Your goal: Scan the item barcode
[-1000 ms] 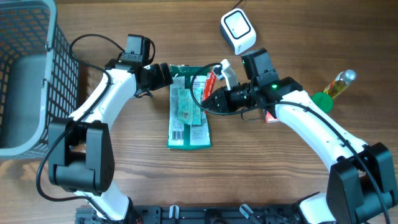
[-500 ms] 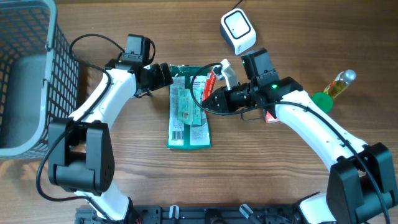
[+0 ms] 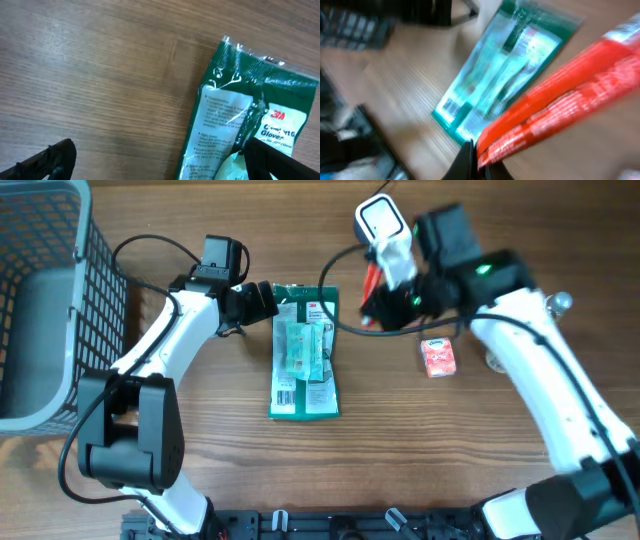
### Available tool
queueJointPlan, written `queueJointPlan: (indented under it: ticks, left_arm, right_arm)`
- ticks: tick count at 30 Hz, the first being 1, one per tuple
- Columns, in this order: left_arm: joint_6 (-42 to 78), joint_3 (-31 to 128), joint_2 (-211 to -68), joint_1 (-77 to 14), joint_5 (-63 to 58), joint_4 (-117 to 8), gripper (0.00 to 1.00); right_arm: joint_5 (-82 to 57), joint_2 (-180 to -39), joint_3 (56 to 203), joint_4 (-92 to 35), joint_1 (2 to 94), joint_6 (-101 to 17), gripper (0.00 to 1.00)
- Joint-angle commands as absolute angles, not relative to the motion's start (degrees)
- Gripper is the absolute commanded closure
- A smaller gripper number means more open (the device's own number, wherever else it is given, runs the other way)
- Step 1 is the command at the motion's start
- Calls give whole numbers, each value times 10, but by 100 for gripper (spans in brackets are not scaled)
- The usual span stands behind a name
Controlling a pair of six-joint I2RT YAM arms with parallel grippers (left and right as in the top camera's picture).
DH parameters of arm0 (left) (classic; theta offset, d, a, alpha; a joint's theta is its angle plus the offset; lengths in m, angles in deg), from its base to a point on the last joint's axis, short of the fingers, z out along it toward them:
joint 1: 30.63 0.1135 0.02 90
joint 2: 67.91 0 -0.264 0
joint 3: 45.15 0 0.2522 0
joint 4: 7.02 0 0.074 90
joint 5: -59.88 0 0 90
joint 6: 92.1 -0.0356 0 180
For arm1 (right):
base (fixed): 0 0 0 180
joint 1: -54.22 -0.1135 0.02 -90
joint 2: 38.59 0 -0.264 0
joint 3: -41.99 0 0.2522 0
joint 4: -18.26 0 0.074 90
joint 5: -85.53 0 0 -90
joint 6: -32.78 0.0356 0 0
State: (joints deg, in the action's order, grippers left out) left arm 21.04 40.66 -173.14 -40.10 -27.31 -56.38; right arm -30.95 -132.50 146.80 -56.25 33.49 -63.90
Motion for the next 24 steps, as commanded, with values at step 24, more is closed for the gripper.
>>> queueJointPlan:
  ticks: [24]
  left_arm:
    - [202, 408, -1736, -401, -283, -562, 0]
  right_arm:
    - [382, -1611, 1620, -339, 335, -1111, 96]
